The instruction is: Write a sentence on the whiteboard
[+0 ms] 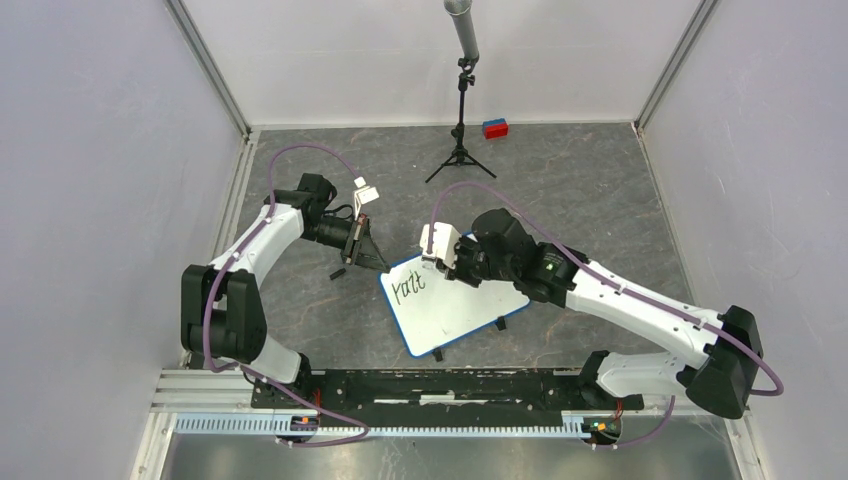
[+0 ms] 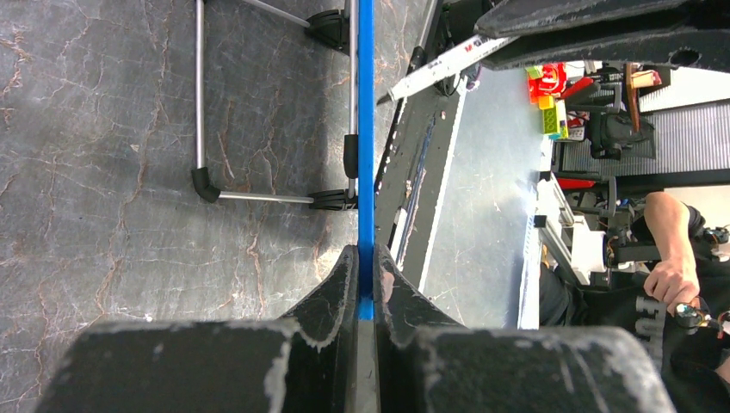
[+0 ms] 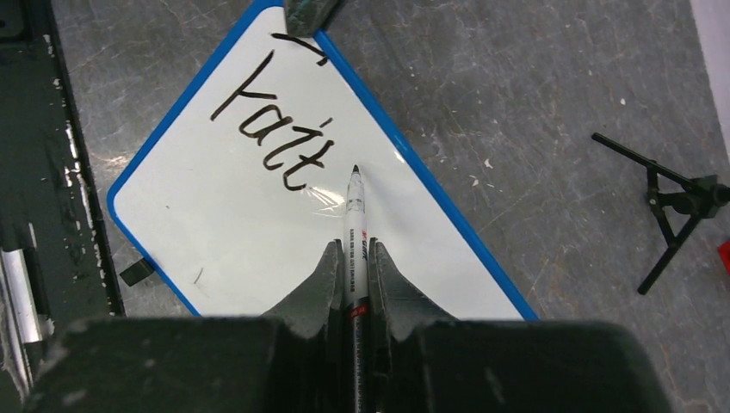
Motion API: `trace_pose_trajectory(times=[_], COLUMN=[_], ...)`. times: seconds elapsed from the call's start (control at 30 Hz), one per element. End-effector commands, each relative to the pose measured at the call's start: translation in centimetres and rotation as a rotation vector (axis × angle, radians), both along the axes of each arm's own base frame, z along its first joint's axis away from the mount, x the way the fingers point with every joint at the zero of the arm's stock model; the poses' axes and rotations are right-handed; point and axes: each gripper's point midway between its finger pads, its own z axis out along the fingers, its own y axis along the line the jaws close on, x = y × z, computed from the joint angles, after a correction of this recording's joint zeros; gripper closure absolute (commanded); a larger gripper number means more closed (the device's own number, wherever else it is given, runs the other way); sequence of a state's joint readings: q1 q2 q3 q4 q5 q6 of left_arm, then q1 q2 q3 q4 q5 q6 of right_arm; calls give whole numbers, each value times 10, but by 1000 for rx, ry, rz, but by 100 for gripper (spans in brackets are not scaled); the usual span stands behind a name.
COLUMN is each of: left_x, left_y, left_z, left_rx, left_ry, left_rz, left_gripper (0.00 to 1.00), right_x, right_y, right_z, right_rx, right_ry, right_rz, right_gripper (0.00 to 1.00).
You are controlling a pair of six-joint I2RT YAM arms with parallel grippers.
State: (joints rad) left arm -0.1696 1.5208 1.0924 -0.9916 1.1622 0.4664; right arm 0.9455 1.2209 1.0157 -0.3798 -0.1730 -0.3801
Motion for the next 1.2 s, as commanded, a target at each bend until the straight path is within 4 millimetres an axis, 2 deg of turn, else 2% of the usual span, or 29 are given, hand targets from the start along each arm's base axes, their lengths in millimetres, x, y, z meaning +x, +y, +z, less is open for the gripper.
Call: trace_pose_trajectory(times=[0.0, 0.13, 0.3, 0.87, 1.0, 1.17], left_x=[-6, -6, -6, -6, -6, -6], left_y=[-1, 0, -1, -1, 0, -1], left_z=[-3, -4, -4, -4, -6, -5], left_rx=[1, 1, 0, 0, 2, -1], left_ry=[-44, -43, -41, -43, -39, -38], left_rz=[-32, -32, -32, -35, -34, -34], left_gripper=[98, 97, 97, 97, 98, 98], right_x=[22, 25, 21, -15, -24, -21], right_y=[3, 5, 5, -11, -11, -8], right_z=[31, 32, 23, -34, -37, -29], right_rx=[59, 60, 51, -4, -1, 12], right_ry=[-83, -87, -67, 75, 96, 77], right_rz=[-68, -73, -58, 8, 41, 43], right_gripper=[100, 100, 100, 100, 100, 100])
